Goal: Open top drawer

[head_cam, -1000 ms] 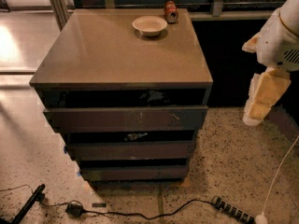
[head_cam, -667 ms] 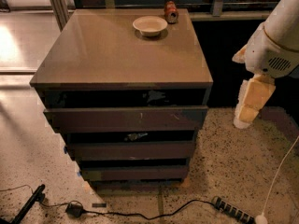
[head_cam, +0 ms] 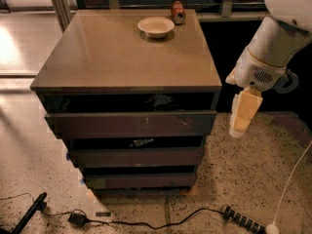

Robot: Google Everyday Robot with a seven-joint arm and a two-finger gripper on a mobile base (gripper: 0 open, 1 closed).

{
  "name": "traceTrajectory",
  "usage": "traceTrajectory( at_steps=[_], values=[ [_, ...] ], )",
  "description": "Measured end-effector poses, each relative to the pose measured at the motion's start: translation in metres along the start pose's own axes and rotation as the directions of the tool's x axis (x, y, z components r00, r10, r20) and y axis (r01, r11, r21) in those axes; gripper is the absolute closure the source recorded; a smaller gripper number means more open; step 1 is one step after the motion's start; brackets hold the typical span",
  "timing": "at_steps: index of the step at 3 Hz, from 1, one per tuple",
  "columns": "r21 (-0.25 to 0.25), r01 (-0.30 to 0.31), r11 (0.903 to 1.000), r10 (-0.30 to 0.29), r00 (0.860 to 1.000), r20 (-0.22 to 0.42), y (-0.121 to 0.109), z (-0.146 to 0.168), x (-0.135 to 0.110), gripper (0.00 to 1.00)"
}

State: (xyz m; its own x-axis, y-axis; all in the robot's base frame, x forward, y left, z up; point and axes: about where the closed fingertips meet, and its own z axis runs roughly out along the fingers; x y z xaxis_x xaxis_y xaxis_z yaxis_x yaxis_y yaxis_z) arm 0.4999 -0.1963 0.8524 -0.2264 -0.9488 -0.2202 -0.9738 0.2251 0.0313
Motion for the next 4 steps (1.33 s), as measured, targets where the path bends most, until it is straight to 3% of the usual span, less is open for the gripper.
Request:
traceTrajectory(
  at_steps=[1,2,3,4],
  values=[
    [-0.082,0.011,0.9966,-0.014,0.999,-0.044,-0.019,0.047,-0.004,0.00],
    [-0.076,0.007,0.9971,-0.009,0.999,-0.032,-0.022,0.048,-0.004,0.00],
    [-0.090,0.005,0.9959,-0.002,0.999,0.036,-0.041,0.059,-0.009,0.00],
    [-0.183,0.057,0.9814,-0.035,0.992,0.118,-0.063,0.107,-0.030,0.00]
  ],
)
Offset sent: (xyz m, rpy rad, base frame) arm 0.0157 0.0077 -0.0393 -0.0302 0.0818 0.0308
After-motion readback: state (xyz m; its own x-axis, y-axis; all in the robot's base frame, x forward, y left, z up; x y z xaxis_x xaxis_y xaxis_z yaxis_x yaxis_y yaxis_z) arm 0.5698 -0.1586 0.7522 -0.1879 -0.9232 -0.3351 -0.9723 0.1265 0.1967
